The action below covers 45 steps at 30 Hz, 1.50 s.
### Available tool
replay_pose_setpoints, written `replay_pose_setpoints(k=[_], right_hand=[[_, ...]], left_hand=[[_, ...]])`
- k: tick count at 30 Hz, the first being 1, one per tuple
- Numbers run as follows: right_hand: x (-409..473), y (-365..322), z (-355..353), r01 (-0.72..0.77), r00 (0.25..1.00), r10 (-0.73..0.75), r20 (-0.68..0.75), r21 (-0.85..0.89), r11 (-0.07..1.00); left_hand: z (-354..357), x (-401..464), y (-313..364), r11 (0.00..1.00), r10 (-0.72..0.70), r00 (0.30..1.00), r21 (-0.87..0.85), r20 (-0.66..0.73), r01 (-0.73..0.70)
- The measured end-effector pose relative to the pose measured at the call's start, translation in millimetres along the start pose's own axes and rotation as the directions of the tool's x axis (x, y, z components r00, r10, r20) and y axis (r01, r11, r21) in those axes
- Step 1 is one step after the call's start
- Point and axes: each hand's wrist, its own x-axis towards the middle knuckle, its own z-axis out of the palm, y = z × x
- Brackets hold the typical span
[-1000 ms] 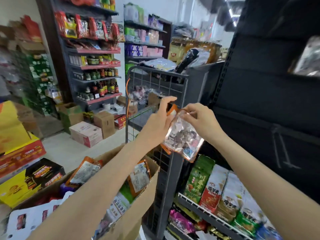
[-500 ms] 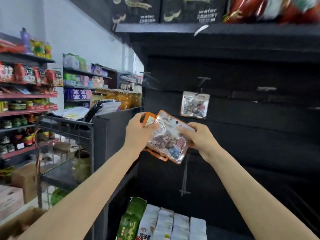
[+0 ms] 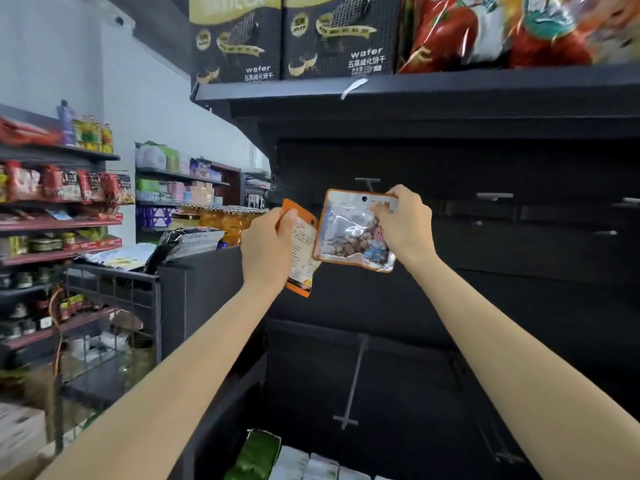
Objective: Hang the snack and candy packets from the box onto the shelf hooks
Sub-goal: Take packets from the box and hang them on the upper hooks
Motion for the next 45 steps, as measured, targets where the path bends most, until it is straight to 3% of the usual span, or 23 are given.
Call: replay_pose_setpoints(k=[7, 11, 15, 23, 28, 30, 33, 35, 36, 38, 40, 42, 45], right_hand=[[-7, 7, 6, 0.003, 0.998, -0.001, -0.062, 0.036, 0.999], [-5, 15, 12, 0.063, 0.994, -0.060, -0.094, 0.026, 0.998], [4, 29, 28, 0.169, 0.979, -0.194, -0.064, -0.279, 0.945], [40, 72, 55, -0.133, 0.979, 0.173, 0.106, -0.309, 0.942], [64, 90, 62, -0.187, 0.943, 0.258, 0.211, -0.304, 0.934], [64, 88, 64, -0.194, 0.950, 0.271, 0.155, -0.387, 0.901], [44, 72, 59, -0.120, 0.992, 0.129, -0.012, -0.463, 0.878], [22, 59, 53, -0.065, 0.998, 0.054, -0.042, -0.362, 0.930], [11, 51, 49, -0.078, 0.997, 0.077, -0.013, -0.226, 0.971], [-7, 32, 39, -0.174, 0.976, 0.148, 0.157, 0.167, 0.970], [-20, 11, 28, -0.245, 0.931, 0.099, 0.352, 0.400, 0.883], [-24, 0, 24, -0.221, 0.916, 0.034, 0.401, 0.432, 0.875], [-24, -7, 24, -0.086, 0.971, 0.007, 0.239, 0.321, 0.943]], left_hand=[[26, 6, -1, 0.991, 0.088, 0.996, 0.101, -0.006, -0.087], [36, 8, -3, 0.989, 0.071, 0.997, 0.134, -0.016, -0.068], [45, 13, -10, 0.984, 0.021, 1.000, 0.174, 0.007, -0.022], [60, 36, -7, 0.973, 0.023, 0.998, 0.228, 0.053, -0.034], [64, 40, -8, 0.981, 0.035, 0.998, 0.189, 0.050, -0.044], [65, 38, -9, 0.983, 0.030, 0.998, 0.177, 0.049, -0.039], [64, 33, -8, 0.989, 0.001, 1.000, 0.149, 0.017, -0.003], [62, 27, -5, 0.989, 0.007, 1.000, 0.145, -0.002, -0.007], [61, 24, -3, 0.989, 0.032, 0.999, 0.148, -0.010, -0.030], [58, 14, 1, 0.982, 0.122, 0.992, 0.151, -0.032, -0.116], [58, 4, 4, 0.962, 0.244, 0.969, 0.132, -0.030, -0.238], [59, -5, 4, 0.930, 0.355, 0.935, 0.110, -0.008, -0.352], [57, -17, 1, 0.885, 0.464, 0.884, 0.011, 0.052, -0.465]])
